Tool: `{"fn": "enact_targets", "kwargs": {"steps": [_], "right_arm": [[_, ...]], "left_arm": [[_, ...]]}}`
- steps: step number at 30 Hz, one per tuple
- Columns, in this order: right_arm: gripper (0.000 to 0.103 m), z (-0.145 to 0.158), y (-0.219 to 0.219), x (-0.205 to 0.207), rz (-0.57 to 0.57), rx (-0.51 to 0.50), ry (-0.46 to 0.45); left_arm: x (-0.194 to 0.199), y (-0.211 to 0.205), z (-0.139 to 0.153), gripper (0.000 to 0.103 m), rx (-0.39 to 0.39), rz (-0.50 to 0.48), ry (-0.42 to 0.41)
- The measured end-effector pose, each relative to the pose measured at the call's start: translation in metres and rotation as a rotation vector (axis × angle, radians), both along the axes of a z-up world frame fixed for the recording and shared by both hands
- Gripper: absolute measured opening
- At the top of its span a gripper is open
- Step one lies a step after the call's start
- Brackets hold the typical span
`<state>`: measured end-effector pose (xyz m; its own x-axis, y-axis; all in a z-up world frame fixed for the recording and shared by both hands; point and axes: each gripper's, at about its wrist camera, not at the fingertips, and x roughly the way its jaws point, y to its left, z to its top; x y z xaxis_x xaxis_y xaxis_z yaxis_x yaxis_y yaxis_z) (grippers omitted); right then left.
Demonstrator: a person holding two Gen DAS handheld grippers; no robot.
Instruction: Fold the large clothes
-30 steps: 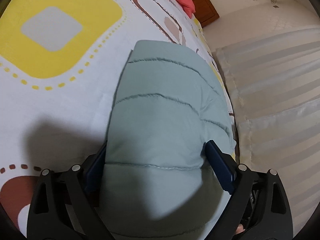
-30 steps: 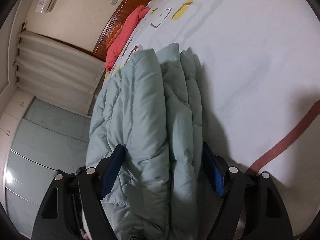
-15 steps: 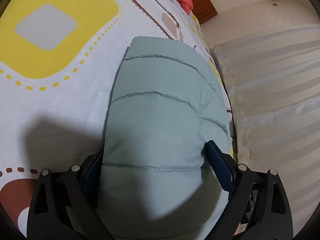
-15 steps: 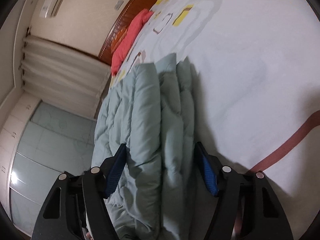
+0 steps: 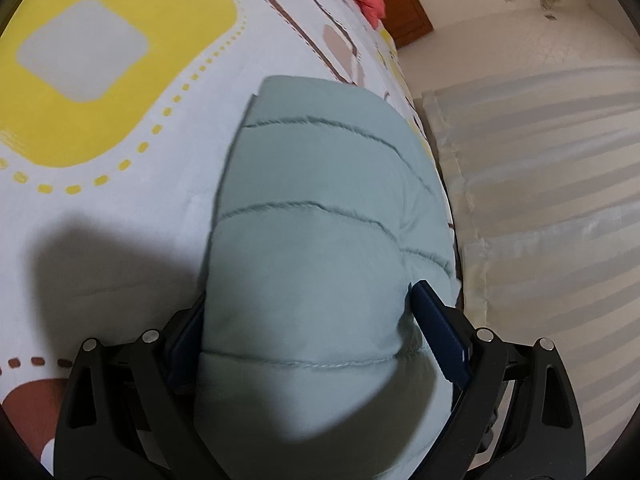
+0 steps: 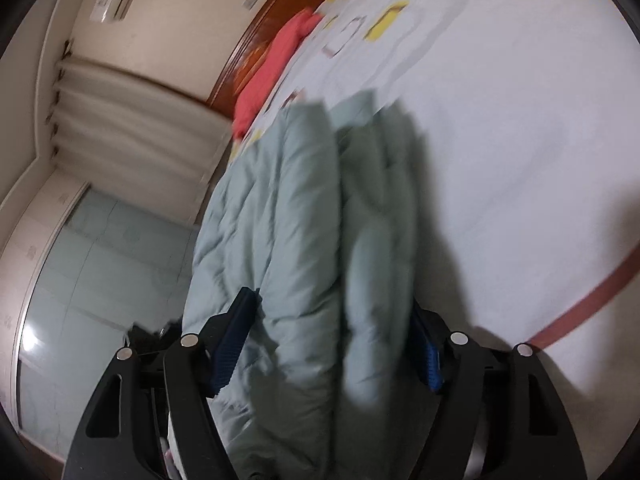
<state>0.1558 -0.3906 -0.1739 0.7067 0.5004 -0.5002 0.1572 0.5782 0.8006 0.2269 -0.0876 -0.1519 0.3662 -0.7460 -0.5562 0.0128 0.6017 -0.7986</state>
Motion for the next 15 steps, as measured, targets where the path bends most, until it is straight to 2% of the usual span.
{"fn": "enact_targets", "kwargs": {"steps": [3,5,9,13,15], "right_arm": [[0.068,-0.003,0.004,0.001,0.02,0.036,-0.007],[0.061,-0.004,0.006,0.003,0.027,0.043,-0.007],[0.048,-0.009,0.01,0.002,0.023,0.055,-0.01],[0.039,-0.009,0.011,0.0,0.018,0.076,-0.022],[0.036,-0.006,0.014,0.004,0.019,0.082,-0.031]], "left_arm": [[0.001,-0.001,-0.001,0.092,-0.006,-0.014,-0.009],[0.001,-0.003,-0.001,0.089,-0.004,-0.017,-0.012],[-0.002,-0.002,-0.001,0.074,-0.001,-0.01,-0.023],[-0.006,0.0,0.005,0.056,0.004,0.0,-0.044],[-0.009,0.002,0.012,0.053,0.023,0.005,-0.071]]}}
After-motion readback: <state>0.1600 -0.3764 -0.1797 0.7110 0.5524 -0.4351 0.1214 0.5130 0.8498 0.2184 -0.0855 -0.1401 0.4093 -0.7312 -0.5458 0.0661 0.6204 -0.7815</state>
